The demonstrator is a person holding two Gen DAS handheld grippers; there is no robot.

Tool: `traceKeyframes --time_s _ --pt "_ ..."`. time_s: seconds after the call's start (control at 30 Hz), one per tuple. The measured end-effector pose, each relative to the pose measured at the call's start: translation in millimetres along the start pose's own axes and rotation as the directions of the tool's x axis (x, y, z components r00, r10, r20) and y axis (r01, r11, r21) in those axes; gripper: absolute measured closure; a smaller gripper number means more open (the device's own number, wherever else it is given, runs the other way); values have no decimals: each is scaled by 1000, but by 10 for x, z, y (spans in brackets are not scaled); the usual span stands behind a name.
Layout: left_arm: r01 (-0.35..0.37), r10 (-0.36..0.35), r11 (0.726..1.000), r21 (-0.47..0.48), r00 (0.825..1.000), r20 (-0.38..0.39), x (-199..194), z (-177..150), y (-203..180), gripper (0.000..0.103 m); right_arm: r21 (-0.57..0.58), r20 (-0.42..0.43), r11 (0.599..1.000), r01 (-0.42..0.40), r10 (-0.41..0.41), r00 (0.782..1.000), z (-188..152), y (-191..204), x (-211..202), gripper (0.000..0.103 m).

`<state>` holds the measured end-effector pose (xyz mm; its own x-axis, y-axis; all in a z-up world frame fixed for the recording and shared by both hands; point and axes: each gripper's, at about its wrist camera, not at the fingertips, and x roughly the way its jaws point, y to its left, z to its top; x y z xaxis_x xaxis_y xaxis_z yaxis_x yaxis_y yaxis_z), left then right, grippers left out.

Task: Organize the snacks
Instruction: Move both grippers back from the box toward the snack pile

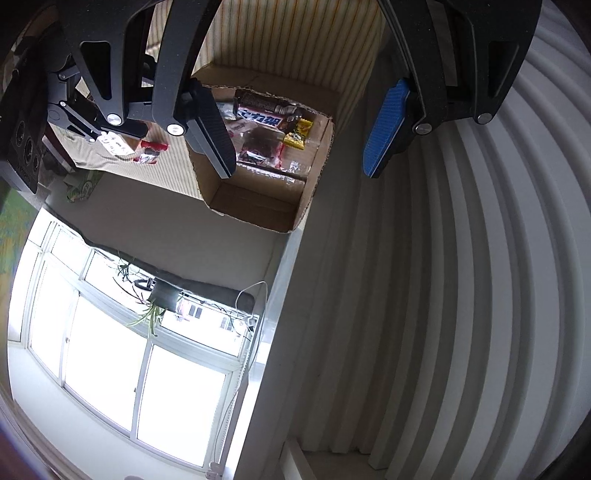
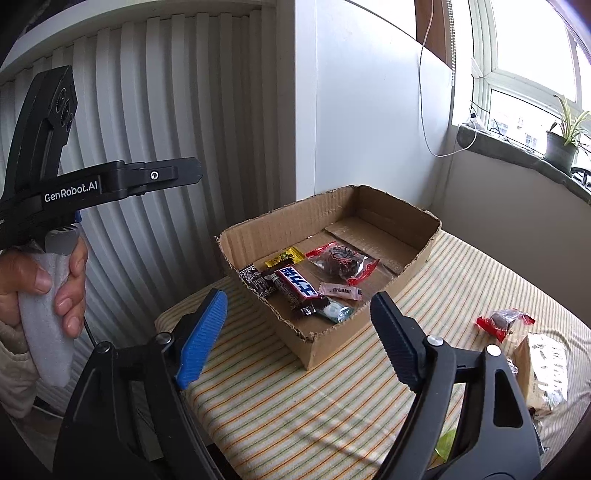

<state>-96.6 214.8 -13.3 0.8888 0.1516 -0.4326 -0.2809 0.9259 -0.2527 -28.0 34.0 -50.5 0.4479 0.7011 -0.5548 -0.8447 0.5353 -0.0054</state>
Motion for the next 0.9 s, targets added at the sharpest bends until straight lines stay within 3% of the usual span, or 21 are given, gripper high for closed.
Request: traceKeyframes --time_s 0.2,0.4,0.7,0.9 --pt "26 -25 999 46 999 -26 44 -40 -317 31 42 16 998 46 -47 999 -235 -164 -266 20" --pt "92 -84 987 133 994 -65 107 -109 -872 31 131 36 984 124 -130 991 -574 -560 -666 17" --pt "223 -178 935 276 968 -180 241 -448 -1873 31 332 23 901 278 -302 953 -1283 -1361 -1353 13" --pt "270 -197 908 322 951 -240 244 -662 -2314 31 391 24 866 310 -346 938 -1507 -1623 -1652 13"
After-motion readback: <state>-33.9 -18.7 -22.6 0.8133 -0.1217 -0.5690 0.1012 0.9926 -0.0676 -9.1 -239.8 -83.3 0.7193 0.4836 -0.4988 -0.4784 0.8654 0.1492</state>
